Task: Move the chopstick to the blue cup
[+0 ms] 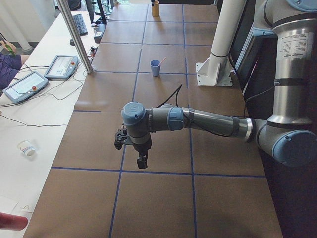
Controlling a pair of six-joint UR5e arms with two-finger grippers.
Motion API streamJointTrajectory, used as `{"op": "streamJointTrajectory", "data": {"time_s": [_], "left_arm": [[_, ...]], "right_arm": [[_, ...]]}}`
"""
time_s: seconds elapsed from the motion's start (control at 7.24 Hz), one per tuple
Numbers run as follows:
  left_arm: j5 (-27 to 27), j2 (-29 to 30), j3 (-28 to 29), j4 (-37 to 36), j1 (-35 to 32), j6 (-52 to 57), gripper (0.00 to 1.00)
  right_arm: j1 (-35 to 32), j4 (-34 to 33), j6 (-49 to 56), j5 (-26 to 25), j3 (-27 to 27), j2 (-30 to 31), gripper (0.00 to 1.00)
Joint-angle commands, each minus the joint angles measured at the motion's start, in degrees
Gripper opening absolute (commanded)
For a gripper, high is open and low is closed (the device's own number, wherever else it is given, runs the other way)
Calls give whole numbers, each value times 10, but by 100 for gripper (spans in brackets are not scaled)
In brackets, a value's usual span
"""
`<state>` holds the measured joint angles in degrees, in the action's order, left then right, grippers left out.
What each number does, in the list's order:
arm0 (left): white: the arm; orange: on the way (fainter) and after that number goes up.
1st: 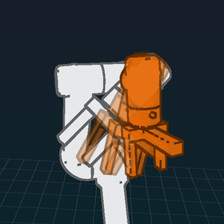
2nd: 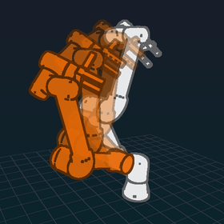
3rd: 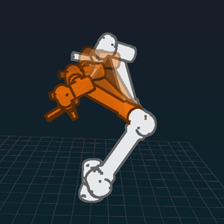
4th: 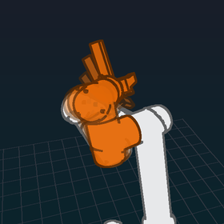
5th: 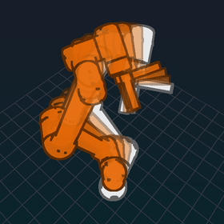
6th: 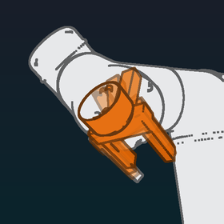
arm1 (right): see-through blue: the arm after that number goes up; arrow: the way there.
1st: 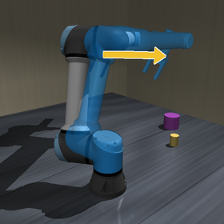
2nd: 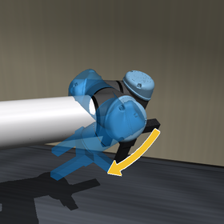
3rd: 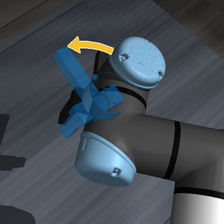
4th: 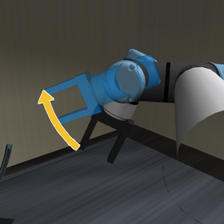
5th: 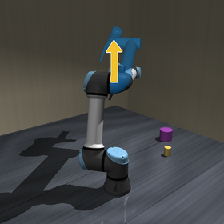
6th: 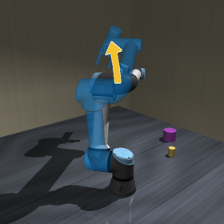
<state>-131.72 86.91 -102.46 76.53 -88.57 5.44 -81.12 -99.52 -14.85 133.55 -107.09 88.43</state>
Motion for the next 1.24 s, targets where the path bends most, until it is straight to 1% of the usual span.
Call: {"op": "streamJointTrajectory", "data": {"time_s": [0.0, 0.14, 0.28, 0.41, 0.69, 0.83, 0.97, 1.1], "left_arm": [[0, -1, 2, 0, 1, -1, 100], [0, -1, 2, 0, 1, 0, 100], [0, -1, 4, 0, 1, -1, 100], [0, 0, 16, 0, 1, 0, 100], [-2, 0, 20, 0, 1, 0, 100], [-2, 1, 22, 0, 1, -1, 100], [-2, 1, 23, 0, 1, 0, 100], [-2, 2, 24, 0, 1, -1, 100]], "right_arm": [[-44, -1, 70, -6, 12, 33, 100], [-60, -1, 129, -6, 14, 54, 100], [-70, 0, 155, 0, 21, 76, 100], [-72, 0, 158, 8, 21, 90, 100], [-91, 0, 165, 8, 30, 95, 100], [-103, 0, 203, 8, 44, 94, 100], [-108, 4, 209, 8, 48, 94, 100], [-112, 56, 209, 8, 80, 95, 100]]}}
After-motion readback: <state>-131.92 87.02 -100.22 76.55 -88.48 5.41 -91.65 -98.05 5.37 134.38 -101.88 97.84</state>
